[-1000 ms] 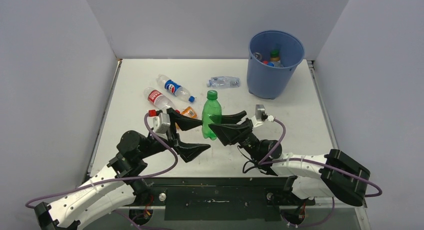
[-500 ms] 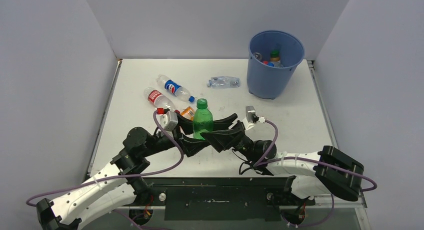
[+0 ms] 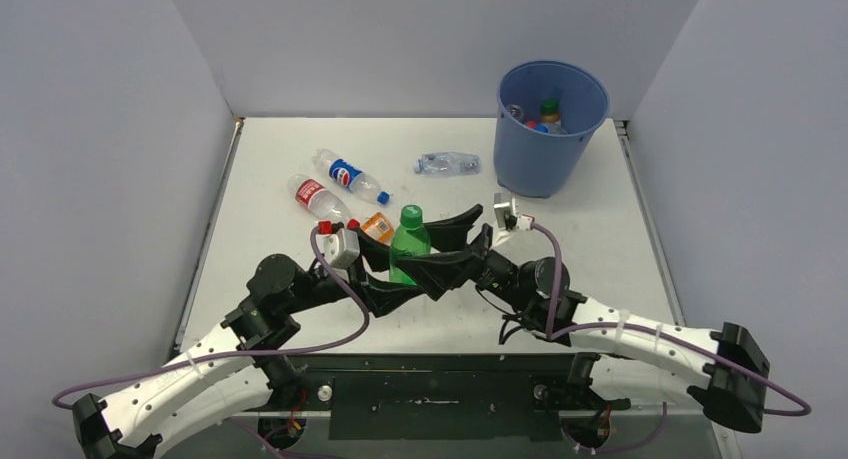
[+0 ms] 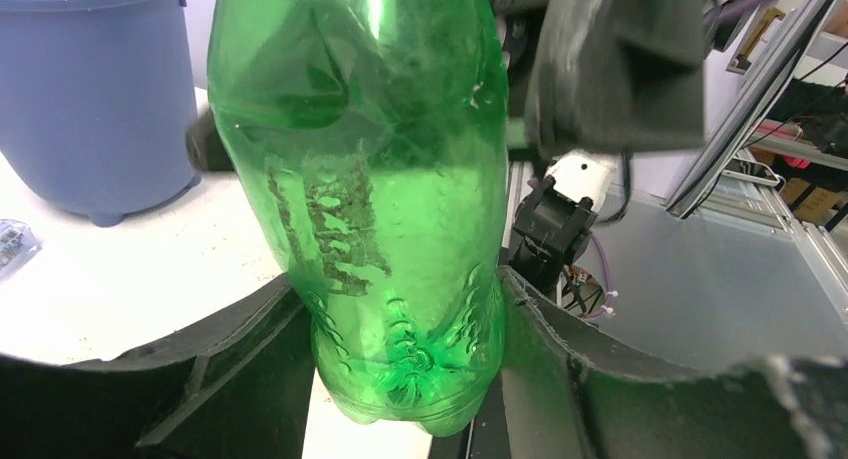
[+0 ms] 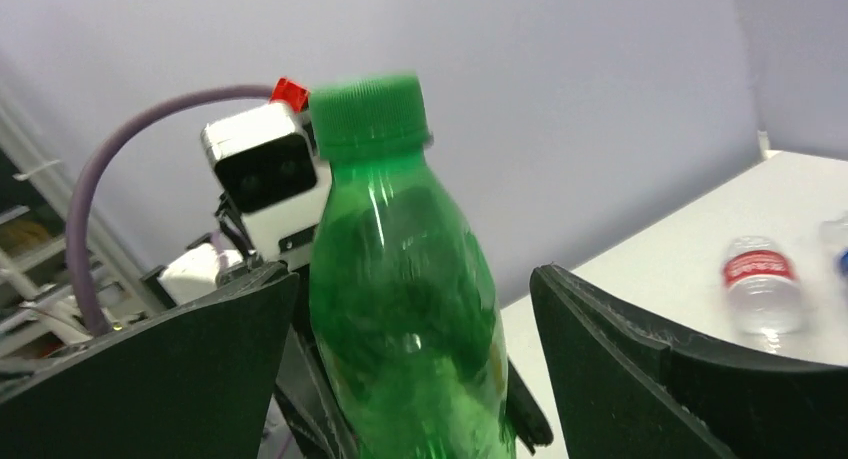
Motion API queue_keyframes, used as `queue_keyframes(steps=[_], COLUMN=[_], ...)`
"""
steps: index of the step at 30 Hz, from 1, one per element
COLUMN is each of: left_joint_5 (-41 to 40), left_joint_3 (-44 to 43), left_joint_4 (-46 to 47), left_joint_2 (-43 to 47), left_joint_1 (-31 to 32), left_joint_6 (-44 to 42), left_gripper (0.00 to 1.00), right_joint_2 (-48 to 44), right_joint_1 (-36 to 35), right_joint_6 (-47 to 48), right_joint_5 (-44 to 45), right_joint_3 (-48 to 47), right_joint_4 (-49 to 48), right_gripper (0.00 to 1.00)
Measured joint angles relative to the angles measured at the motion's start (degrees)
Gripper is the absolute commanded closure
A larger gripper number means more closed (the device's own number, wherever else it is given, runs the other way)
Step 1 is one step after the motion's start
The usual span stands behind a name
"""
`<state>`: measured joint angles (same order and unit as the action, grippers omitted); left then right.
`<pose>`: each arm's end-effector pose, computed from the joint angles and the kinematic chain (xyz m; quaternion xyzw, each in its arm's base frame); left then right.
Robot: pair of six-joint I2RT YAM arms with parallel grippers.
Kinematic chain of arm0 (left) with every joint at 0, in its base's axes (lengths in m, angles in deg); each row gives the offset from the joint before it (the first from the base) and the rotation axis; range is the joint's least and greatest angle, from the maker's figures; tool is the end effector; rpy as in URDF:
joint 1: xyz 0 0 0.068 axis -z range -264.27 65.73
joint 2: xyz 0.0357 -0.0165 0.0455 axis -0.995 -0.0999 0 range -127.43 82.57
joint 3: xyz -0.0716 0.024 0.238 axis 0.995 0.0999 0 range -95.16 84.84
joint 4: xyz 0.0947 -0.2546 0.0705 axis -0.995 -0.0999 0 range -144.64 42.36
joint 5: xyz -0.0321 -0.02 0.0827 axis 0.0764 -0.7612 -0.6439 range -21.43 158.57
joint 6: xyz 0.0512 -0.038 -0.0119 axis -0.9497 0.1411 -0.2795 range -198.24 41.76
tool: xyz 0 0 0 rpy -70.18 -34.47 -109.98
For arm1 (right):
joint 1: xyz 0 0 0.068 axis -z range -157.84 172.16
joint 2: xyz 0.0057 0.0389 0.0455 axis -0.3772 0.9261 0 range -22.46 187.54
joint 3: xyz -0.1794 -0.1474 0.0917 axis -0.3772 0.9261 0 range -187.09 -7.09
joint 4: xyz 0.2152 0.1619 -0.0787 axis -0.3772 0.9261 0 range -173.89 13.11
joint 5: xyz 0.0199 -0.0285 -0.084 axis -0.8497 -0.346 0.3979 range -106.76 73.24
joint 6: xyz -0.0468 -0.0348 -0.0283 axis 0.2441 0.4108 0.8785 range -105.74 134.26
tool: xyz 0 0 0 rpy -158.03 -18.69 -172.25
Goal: Put the plastic bottles in the bin
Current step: Pick up the plastic bottle at the center of the board, then place the plastic bottle in the trash bin.
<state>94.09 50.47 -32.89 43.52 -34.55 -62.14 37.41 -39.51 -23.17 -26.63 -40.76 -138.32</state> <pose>0.1260 -0.1827 0.3238 0.3432 0.5507 -0.5252 0.5505 0.1221 0.2446 0.3162 -0.1796 0.4845 0.6793 0.5211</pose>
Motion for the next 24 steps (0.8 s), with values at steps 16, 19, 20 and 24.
queue_keyframes(steps=[16,19,20,24], left_joint_5=[-12.1,-13.4,-13.8,-14.4], left_joint_3=[0.0,0.0,0.0,0.1], left_joint_4=[-6.3,-7.8,-8.5,-9.4], left_joint_2=[-0.9,-1.0,-1.1,-1.3], left_joint_1=[6.5,6.6,6.7,7.0], left_joint_6=[-11.0,-11.5,-11.6,-12.3], left_gripper=[1.0,1.0,1.0,0.93], right_joint_2=[2.1,3.6,3.6,2.2], right_joint_1=[0.0,0.0,-0.1,-0.5], right_joint_6=[20.1,19.9,19.8,17.8], right_joint_5=[10.9,11.4,11.5,11.5], right_joint_3=[-42.2,-42.1,-41.8,-39.9], right_joint_4=[72.5,76.4,76.9,76.2], right_gripper=[0.3,0.45,0.52,0.87])
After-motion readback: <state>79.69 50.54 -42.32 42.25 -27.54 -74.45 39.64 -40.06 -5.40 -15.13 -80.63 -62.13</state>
